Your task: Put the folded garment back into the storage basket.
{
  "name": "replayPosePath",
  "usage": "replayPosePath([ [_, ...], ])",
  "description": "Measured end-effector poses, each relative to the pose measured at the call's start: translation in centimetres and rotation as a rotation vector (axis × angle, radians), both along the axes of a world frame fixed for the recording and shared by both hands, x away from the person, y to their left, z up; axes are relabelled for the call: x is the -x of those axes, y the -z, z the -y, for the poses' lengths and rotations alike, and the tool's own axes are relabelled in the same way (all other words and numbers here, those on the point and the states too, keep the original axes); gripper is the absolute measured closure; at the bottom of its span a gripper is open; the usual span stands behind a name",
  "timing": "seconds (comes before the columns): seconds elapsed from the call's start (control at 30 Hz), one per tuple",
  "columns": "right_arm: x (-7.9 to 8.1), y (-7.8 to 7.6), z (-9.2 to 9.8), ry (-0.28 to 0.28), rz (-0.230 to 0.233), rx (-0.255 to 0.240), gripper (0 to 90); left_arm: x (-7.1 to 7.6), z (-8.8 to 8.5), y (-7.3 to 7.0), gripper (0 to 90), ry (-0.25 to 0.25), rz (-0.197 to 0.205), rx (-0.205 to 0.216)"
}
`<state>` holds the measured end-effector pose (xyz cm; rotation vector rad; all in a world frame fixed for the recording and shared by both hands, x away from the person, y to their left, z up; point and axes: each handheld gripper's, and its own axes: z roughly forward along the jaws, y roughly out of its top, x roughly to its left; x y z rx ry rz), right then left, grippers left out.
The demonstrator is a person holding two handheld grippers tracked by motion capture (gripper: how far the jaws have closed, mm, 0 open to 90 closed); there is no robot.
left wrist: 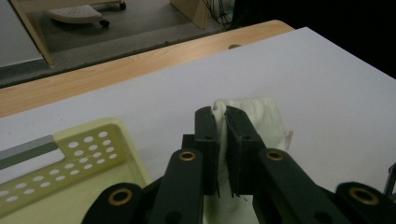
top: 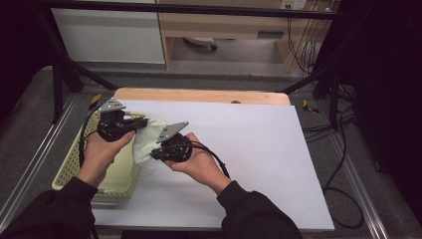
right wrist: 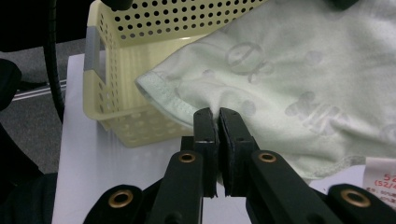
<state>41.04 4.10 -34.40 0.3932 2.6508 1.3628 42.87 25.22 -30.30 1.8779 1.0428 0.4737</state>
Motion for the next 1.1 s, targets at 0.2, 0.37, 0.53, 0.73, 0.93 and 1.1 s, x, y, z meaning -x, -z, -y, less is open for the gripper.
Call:
replayPosePath([
  [0.2, -0.1, -0.2, -0.9, -0.012, 0.003, -0.004, 86.2, 0.1, -1.1, -0.1, 84.1, -0.015, 0.011, 0.007],
  [0.37, -0.3, -0.7, -1.7, -0.022, 0.008, -0.008, 86.1, 0.2, -1.8, -0.2, 84.1, -0.029, 0.015, 0.016],
  [0.53, -0.5, -0.9, -2.5, -0.036, 0.020, -0.007, 86.1, 0.5, -2.4, -0.4, 84.1, -0.043, 0.033, 0.008],
  [0.73, -0.9, -1.1, -3.0, -0.041, 0.020, -0.034, 86.2, 0.7, -3.0, -0.7, 84.1, -0.044, 0.040, -0.007],
  [0.93, -0.8, -1.1, -3.4, -0.036, 0.017, -0.040, 86.1, 0.7, -3.2, -0.6, 84.1, -0.043, 0.042, 0.004],
  [1.1, -0.5, -1.2, -4.1, -0.051, 0.019, -0.038, 86.1, 0.8, -3.9, -1.0, 84.1, -0.059, 0.058, 0.035],
])
